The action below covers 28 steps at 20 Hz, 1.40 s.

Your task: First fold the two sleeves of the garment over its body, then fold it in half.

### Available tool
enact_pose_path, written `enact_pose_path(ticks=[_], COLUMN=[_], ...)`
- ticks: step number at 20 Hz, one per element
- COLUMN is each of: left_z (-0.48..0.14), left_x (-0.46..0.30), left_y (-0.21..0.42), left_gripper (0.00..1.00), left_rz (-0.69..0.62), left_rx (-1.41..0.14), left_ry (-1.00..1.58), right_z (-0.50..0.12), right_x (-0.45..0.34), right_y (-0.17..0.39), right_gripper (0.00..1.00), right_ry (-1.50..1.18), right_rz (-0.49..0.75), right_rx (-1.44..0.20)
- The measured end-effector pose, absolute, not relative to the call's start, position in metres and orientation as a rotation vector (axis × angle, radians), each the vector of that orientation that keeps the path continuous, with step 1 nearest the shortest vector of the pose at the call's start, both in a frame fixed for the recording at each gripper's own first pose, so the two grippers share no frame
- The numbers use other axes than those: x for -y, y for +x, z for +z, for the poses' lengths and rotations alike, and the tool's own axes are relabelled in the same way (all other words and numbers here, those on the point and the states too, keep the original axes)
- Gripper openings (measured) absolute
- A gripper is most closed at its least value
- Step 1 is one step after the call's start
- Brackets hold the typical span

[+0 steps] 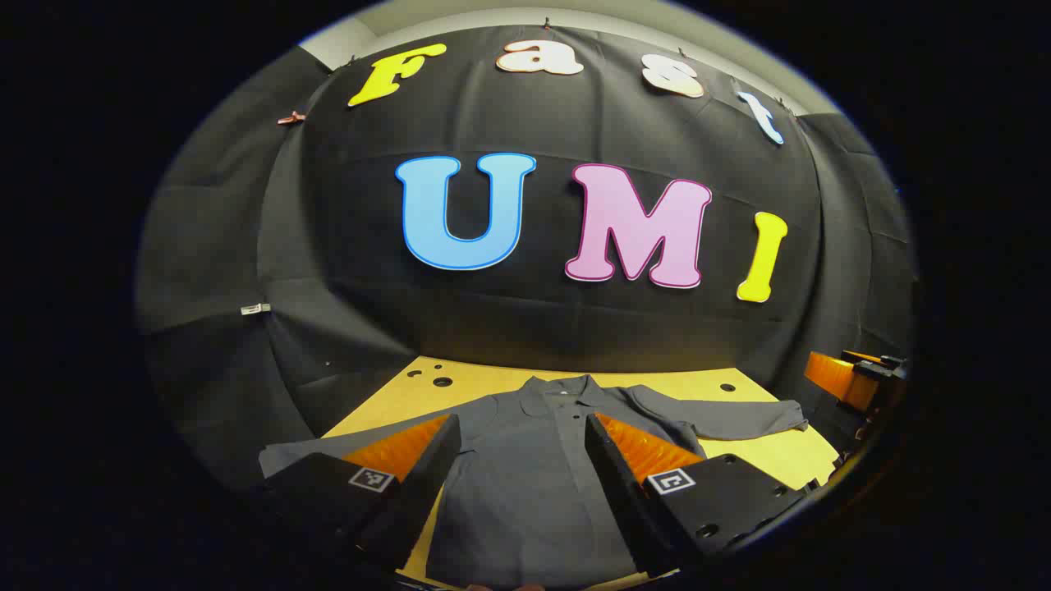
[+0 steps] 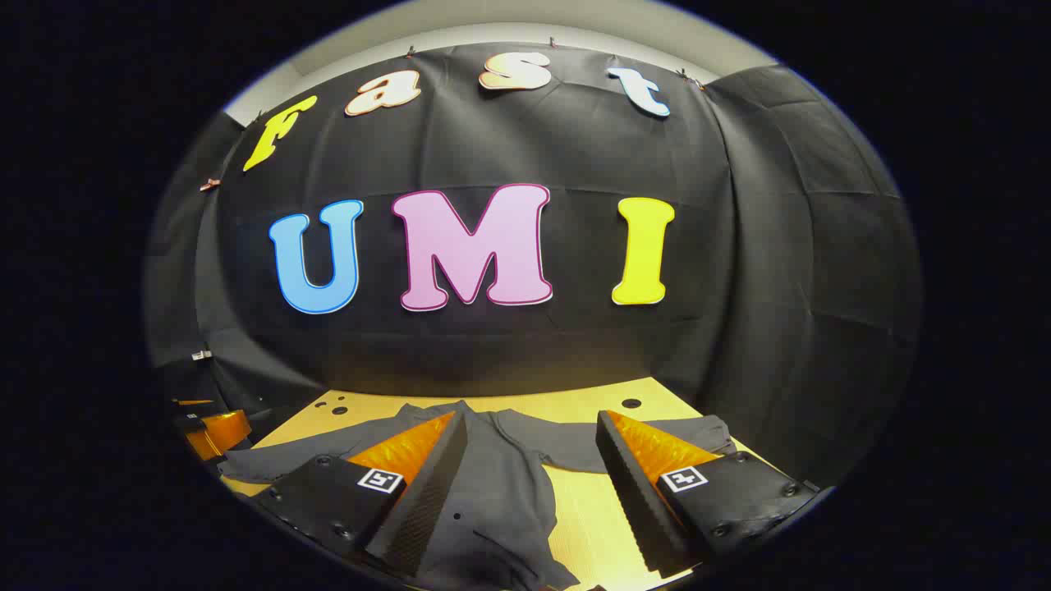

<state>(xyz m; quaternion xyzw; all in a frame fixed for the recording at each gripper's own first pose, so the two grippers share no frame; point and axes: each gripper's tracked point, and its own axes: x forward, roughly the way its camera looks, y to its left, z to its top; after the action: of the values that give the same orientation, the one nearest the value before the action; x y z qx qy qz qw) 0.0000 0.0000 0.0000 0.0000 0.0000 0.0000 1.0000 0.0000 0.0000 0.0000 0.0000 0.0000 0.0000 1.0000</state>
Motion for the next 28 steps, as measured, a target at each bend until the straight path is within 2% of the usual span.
enact_pose_path(ticks=[7, 24, 25, 28], left_z=[0.005, 0.007, 0.007, 0.005], left_x=[0.013, 0.009, 0.009, 0.01], left_y=[0.014, 0.024, 0.023, 0.023], left_gripper=[0.96, 0.96, 0.92, 0.96], left_rz=[-0.036, -0.031, -0.032, -0.032], left_rx=[0.001, 0.007, 0.005, 0.003], left_ry=[0.02, 0.047, 0.046, 0.05], right_z=[0.004, -0.005, -0.007, -0.011], right_x=[-0.002, -0.007, -0.004, 0.008], right_y=[0.014, 0.039, 0.042, 0.049], right_gripper=[0.99, 0.99, 0.99, 0.99], right_ry=[-0.009, -0.027, -0.038, -0.054], right_rz=[0.005, 0.041, 0.036, 0.025], right_rx=[0.005, -0.024, -0.034, -0.046])
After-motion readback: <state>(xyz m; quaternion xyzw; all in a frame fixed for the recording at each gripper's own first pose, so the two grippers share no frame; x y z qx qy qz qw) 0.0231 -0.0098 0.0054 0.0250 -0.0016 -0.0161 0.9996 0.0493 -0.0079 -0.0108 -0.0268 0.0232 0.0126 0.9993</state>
